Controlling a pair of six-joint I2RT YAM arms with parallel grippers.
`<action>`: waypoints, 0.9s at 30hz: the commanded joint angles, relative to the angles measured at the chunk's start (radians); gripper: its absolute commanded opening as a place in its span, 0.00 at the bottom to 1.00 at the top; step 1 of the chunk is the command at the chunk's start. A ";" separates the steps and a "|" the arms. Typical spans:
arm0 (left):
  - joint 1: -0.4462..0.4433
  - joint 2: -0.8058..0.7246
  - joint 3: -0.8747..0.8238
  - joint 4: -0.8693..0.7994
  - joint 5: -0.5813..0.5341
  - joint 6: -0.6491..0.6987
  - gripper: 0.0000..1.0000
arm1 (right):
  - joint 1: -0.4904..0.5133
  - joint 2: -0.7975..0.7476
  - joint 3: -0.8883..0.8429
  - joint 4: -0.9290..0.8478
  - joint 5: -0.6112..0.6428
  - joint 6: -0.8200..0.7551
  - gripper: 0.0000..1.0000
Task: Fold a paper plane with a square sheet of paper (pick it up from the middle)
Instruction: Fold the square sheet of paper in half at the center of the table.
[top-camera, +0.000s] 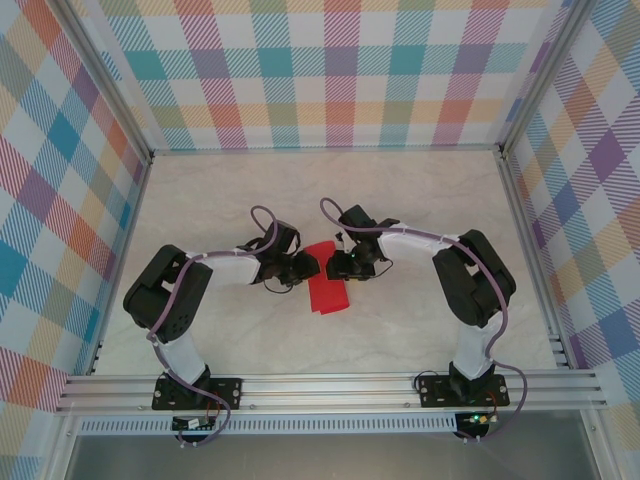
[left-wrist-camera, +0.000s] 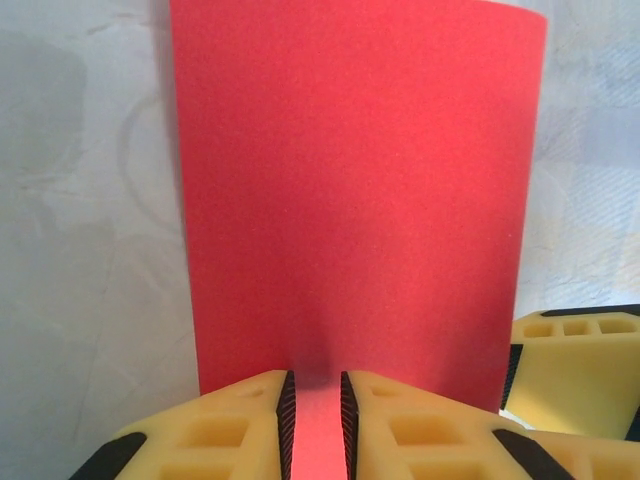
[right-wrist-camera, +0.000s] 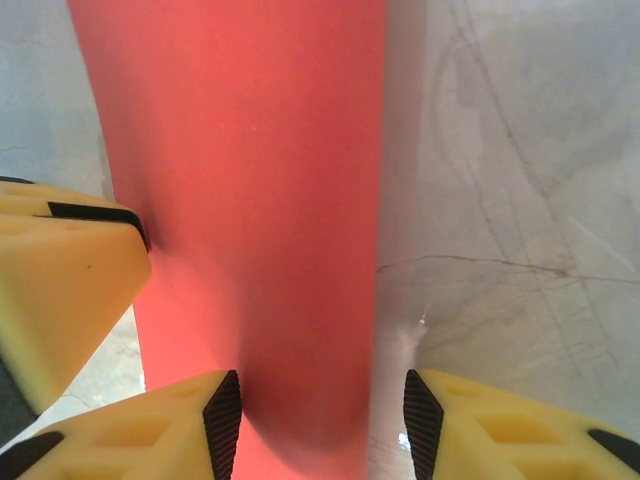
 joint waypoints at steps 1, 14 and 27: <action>-0.013 0.013 0.033 -0.004 0.031 0.001 0.23 | 0.004 -0.012 -0.016 -0.003 0.029 -0.003 0.47; -0.019 0.038 0.047 0.043 0.083 -0.016 0.27 | -0.003 -0.064 -0.069 0.025 0.084 0.012 0.45; -0.019 -0.013 0.038 0.023 0.022 -0.007 0.29 | -0.005 -0.053 -0.065 0.011 0.096 -0.012 0.40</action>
